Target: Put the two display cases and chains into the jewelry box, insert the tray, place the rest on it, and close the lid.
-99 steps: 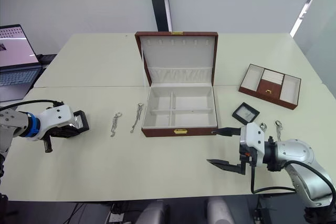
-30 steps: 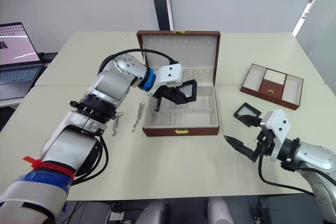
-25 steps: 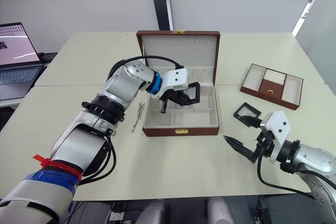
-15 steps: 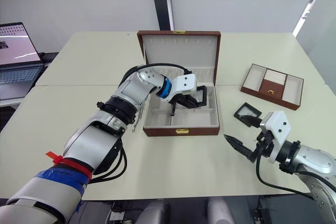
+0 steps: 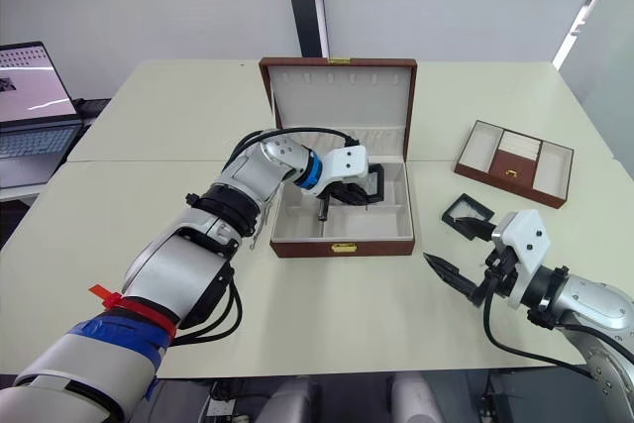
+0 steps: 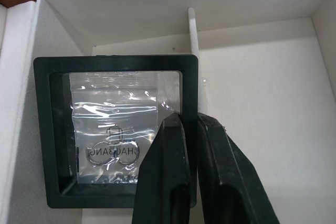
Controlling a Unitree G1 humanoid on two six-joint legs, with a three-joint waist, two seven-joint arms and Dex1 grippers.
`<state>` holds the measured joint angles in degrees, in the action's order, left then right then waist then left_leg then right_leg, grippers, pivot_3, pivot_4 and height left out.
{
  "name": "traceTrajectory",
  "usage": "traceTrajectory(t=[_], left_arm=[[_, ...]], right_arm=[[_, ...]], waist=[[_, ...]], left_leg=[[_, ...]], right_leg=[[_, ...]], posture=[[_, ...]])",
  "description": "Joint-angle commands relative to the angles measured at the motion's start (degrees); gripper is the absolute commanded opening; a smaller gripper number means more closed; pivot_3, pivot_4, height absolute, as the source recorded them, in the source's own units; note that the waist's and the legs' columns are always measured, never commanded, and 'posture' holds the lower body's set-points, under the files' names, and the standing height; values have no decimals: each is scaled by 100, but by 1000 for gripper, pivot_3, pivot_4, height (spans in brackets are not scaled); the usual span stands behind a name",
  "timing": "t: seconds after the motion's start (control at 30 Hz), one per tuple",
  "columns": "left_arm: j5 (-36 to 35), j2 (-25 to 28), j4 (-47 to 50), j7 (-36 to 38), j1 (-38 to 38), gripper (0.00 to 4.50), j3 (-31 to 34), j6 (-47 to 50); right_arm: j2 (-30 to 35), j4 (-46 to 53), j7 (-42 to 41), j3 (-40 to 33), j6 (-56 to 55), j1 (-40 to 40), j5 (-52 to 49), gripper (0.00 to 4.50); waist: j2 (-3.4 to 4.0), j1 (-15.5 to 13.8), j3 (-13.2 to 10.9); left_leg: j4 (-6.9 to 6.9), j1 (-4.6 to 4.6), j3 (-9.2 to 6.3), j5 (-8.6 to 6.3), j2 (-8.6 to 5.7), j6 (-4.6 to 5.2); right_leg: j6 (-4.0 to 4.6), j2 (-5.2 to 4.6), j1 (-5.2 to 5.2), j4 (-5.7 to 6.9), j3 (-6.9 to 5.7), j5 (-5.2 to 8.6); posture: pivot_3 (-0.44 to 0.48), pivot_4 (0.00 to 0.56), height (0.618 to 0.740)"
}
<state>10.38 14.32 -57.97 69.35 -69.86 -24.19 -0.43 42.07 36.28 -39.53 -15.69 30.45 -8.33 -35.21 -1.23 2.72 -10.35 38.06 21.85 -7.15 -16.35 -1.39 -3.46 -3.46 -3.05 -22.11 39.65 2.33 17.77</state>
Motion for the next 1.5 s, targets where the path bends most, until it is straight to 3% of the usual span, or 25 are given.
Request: traceTrajectory(t=[0.03, 0.43, 0.53, 0.63, 0.8, 0.97, 1.13, 1.3, 1.5], left_arm=[[-32, -34, 45, -100, -228, 860, 214, -15], [-233, 42, 274, 168, -304, 4445, 510, 193], [-499, 91, 512, 406, -292, 4479, 746, 350], [-1159, 246, 1344, 928, -28, 4479, 1167, 979], [-2300, 1067, 3684, 1300, 1036, 4479, 1828, 2856], [-3087, 1949, 5222, 766, 2263, 4479, 2671, 4218], [-3123, 3031, 5993, 147, 3759, 4479, 3492, 4546], [-3268, 3604, 6286, -315, 4940, 4479, 4392, 4661], [-3191, 3720, 6477, -994, 6401, 4479, 5678, 4395]], right_arm=[[-5, 159, 2, -118, -82, 57, -37, 4500], [37, -3, -90, -136, -88, 234, -33, 4500], [43, -118, -153, -202, -125, 289, -46, 4500], [44, -315, -305, -393, -203, 308, -127, 4500], [246, -1014, -825, -853, -366, 85, -61, 4500], [503, -2174, -1358, -1128, -725, 151, 134, 4500], [726, -3304, -1639, -1234, -1103, 421, 403, 4500], [822, -4037, -1798, -1208, -1290, 692, 555, 4500], [833, -4931, -1774, -1190, -1623, 1117, 790, 4500]], waist=[[0, 0, 0], [0, 6, 0], [0, 7, 0], [0, 15, 0], [7, 82, 4], [8, 80, 4], [11, 68, 5], [10, 28, 5], [12, 18, 5]], left_leg=[[0, 0, 0, 0, 0, 0], [0, -1, 0, 0, 0, 0], [0, 0, -1, 0, 1, 0], [0, 1, 0, 0, 1, 0], [-3, -6, 1, 0, 8, -1], [1, -13, 3, 1, 10, -1], [-3, -20, 8, 0, 10, 1], [-4, -20, 10, 0, 11, 0], [-10, -21, 11, -1, 14, 1]], right_leg=[[0, 0, 0, 0, 0, 0], [0, 0, 0, 0, 0, 0], [0, 0, 0, 0, 0, 0], [0, 0, -1, 0, 0, 0], [0, 2, 0, 4, 3, 0], [1, 2, 0, 17, 10, 0], [1, 1, 1, 15, 16, 0], [2, -2, 2, 13, 15, 0], [2, -4, 4, 3, 14, 0]], posture=[[0, 150, 740], [0, 150, 740], [0, 150, 740], [0, 150, 740], [0, 150, 740], [0, 150, 740], [0, 150, 740], [0, 150, 740], [0, 150, 740]])
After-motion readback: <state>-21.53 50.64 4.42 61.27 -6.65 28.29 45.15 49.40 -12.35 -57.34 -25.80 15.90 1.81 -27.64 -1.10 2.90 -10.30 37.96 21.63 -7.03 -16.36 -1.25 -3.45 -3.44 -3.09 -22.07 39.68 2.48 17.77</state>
